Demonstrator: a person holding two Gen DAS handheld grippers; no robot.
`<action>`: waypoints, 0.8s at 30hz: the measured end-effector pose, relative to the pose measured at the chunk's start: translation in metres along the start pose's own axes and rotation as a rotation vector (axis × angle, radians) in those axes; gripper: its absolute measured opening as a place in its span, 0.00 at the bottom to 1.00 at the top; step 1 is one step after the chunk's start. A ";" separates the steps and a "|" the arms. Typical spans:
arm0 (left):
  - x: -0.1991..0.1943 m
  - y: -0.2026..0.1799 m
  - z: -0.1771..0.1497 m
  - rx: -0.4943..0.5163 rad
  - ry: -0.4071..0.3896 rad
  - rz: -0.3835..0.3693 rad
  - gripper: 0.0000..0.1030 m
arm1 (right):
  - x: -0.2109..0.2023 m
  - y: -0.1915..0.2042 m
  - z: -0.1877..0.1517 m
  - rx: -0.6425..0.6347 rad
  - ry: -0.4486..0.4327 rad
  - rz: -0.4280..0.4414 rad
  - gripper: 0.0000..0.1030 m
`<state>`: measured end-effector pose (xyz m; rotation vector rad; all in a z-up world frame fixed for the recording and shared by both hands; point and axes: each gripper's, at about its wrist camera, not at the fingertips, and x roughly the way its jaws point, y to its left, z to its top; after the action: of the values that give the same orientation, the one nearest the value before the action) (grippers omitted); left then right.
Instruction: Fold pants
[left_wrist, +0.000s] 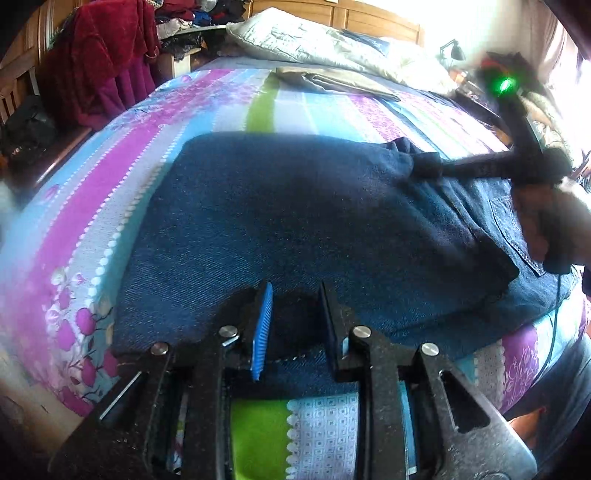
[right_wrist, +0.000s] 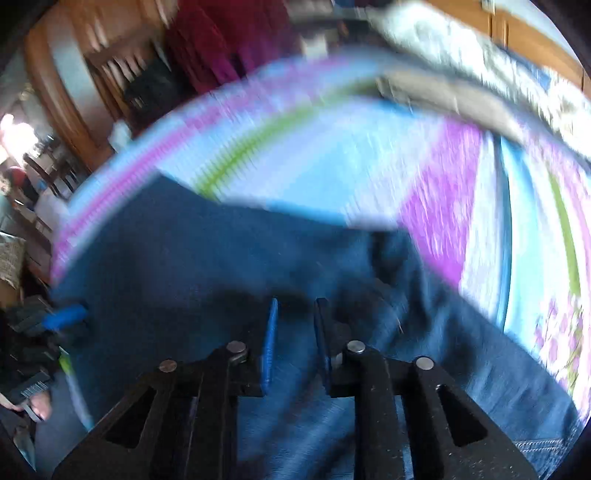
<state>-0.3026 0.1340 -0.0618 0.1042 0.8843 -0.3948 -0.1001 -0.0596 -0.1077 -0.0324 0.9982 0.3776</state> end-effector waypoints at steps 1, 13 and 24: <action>-0.003 0.002 -0.002 -0.011 -0.005 -0.001 0.25 | -0.001 0.011 0.009 -0.010 -0.024 0.028 0.24; -0.029 0.026 -0.019 -0.098 -0.016 -0.023 0.26 | 0.130 0.144 0.084 -0.228 0.180 0.112 0.25; -0.050 0.073 -0.044 -0.243 -0.018 0.054 0.26 | 0.102 0.211 0.033 -0.333 0.165 0.257 0.28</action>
<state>-0.3352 0.2273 -0.0562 -0.0990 0.9035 -0.2356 -0.0930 0.1746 -0.1433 -0.2413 1.0964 0.7846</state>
